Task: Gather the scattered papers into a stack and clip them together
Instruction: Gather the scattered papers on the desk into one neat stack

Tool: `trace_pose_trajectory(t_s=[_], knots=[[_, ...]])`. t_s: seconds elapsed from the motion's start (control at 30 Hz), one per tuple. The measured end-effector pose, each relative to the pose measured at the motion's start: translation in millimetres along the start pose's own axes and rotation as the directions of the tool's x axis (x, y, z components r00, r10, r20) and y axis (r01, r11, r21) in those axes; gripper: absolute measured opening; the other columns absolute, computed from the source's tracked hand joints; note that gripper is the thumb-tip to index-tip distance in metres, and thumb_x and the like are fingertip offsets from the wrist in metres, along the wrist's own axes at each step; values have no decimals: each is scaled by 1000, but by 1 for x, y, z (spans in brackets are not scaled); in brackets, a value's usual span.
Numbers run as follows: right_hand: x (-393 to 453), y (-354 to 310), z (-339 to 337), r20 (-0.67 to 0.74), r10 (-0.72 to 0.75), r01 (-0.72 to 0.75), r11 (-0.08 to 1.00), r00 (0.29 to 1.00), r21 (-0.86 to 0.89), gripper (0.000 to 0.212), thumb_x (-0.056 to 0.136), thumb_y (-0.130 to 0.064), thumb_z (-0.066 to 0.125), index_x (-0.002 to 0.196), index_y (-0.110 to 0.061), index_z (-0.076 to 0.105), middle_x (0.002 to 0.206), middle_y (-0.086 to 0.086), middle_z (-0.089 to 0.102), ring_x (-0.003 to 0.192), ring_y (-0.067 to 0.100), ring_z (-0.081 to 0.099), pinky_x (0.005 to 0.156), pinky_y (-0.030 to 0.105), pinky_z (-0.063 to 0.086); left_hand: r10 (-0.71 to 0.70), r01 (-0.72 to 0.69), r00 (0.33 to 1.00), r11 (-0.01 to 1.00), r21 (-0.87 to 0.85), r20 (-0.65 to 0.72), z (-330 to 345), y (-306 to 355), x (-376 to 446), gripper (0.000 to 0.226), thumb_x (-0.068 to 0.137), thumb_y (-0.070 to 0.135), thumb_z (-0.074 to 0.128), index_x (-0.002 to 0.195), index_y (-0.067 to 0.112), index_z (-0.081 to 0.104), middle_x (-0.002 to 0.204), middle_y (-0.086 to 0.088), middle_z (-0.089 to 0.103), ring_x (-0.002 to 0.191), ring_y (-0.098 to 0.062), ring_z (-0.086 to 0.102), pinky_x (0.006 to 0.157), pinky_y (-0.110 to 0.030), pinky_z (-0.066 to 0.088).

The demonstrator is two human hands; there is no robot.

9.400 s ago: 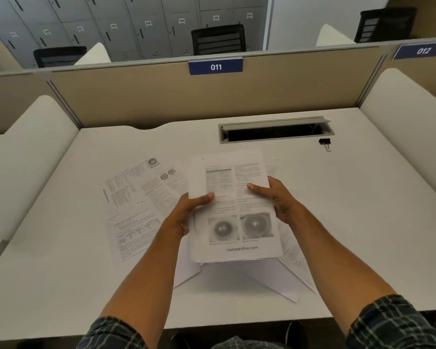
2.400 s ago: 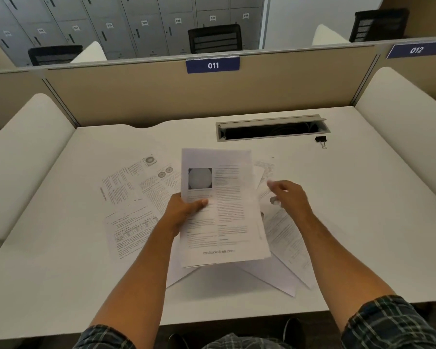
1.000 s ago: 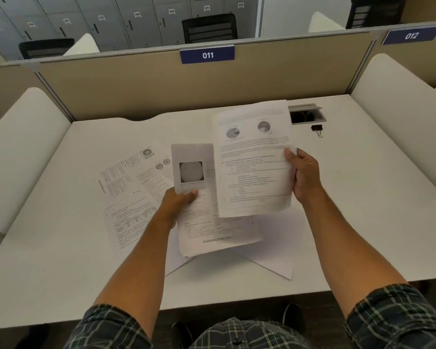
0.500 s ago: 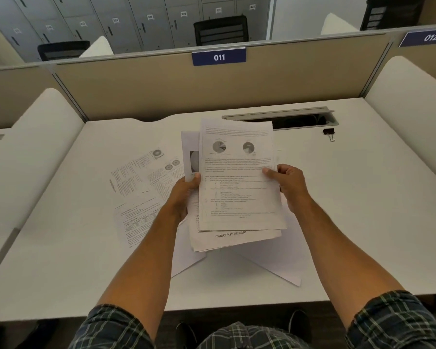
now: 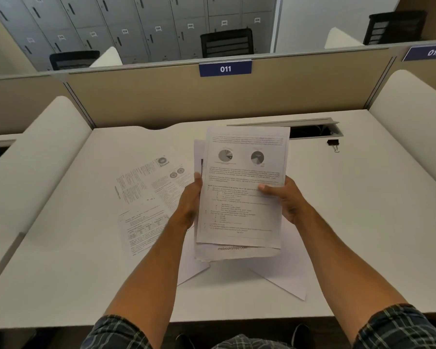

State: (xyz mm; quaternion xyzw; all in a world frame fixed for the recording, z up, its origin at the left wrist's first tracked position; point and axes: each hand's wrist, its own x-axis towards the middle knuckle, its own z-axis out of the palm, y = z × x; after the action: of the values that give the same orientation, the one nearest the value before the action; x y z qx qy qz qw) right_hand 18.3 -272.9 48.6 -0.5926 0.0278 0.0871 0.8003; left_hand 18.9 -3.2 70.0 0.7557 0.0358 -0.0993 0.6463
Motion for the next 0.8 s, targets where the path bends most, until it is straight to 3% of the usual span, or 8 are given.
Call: trace_pose_trajectory(t_s=[0.07,0.13,0.2,0.27,0.43,0.53,0.67,0.8], knots=[[0,-2,4,0,-16,16,999,1000,-34,59,75,-11,87,130,-8,69,125,13,76,113,37,74,92,53,62,-9,10,1000,1000,19,-20,4,2,2,72,89,85,25,90,38,80,90,1,81,77,-19,80,65,-31,64],[0,-5,9,-19,-42,41,995,999,-87,62,71,-12,89,129,-6,69,122,12,77,111,37,75,93,55,62,12,-12,1000,1000,-7,2,4,1,2,66,81,88,47,102,35,79,97,8,82,82,-13,80,68,-31,64],[0,-9,13,-23,-94,90,985,995,-150,58,68,-12,91,122,-8,73,118,12,79,109,37,75,89,52,64,67,-66,997,997,-36,37,2,0,3,47,76,68,76,110,37,78,108,12,80,94,-9,78,78,-32,64],[1,-16,16,-3,-158,154,970,987,-190,49,65,-11,91,112,-16,79,113,11,80,107,36,75,86,50,65,108,-101,990,992,-73,90,-1,1,3,36,74,48,86,109,42,78,111,9,80,99,-12,77,78,-32,65],[-4,-29,16,116,-289,304,940,950,-156,49,66,-14,94,109,-31,80,113,5,79,108,29,74,82,45,65,210,-161,960,955,-248,187,-5,5,2,53,80,16,86,129,20,68,126,-10,72,118,-30,70,90,-50,63],[-7,-18,5,128,-269,287,946,955,-151,58,65,-9,96,116,-30,78,118,6,78,111,28,74,84,45,65,235,-193,956,954,-228,174,0,0,0,52,78,11,88,125,26,71,127,-8,72,121,-28,68,94,-47,61],[-10,8,-7,69,-145,156,967,987,-201,56,69,-4,96,116,-31,80,121,7,78,113,26,74,94,50,62,150,-127,975,982,-142,163,6,-25,-3,45,84,6,84,122,27,72,123,-1,76,118,-21,71,93,-36,62],[-10,13,-5,8,-128,126,965,992,-229,42,70,-25,98,109,-30,83,115,4,80,110,24,75,90,37,63,110,-94,985,988,-119,137,7,-32,0,41,86,15,84,121,31,71,120,3,76,113,-14,72,91,-34,62]])
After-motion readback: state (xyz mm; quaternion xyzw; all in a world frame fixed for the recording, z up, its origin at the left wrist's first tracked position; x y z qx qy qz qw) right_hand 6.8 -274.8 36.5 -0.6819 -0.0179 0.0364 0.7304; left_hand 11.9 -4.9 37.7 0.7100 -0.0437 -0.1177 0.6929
